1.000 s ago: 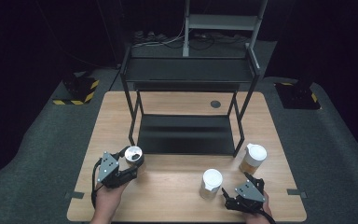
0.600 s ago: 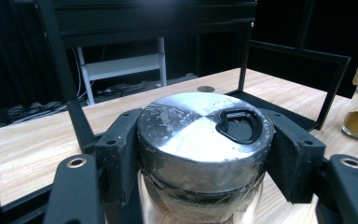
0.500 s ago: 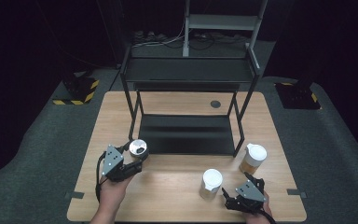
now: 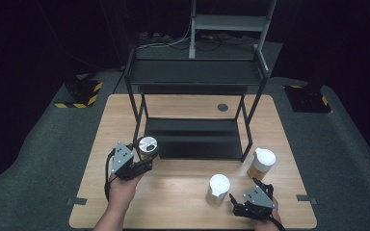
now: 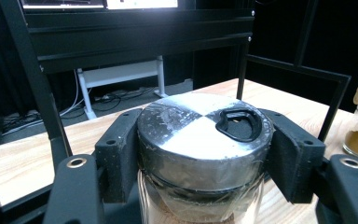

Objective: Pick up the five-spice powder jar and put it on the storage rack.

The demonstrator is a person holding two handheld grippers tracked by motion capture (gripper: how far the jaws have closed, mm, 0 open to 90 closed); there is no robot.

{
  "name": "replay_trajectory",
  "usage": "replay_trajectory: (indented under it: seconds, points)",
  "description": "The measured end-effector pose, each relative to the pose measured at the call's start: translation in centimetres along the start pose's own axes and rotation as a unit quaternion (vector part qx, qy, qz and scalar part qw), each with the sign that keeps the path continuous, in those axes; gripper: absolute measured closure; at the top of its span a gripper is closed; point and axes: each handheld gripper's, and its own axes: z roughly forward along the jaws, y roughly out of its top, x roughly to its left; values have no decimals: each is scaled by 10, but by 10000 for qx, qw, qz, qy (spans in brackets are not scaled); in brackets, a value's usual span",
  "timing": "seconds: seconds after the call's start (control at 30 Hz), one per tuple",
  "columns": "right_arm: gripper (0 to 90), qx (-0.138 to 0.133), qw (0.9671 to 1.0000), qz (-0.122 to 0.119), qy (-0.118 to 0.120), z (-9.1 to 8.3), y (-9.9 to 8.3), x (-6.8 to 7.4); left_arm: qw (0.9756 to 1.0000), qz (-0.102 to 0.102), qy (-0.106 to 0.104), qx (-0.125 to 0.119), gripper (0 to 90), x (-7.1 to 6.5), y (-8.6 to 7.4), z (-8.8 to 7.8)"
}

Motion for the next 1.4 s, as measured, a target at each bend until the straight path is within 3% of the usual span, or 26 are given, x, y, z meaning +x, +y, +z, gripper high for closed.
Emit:
replay_trajectory:
  seconds: [0.77,1.4]
  points:
    - [3,-28,10000,40,11,0,-1,-1,10000,14,-66,30,347,-8,10,39]
    - [3,-39,10000,49,19,-1,-1,-1,9998,-106,46,145,348,-6,10,71]
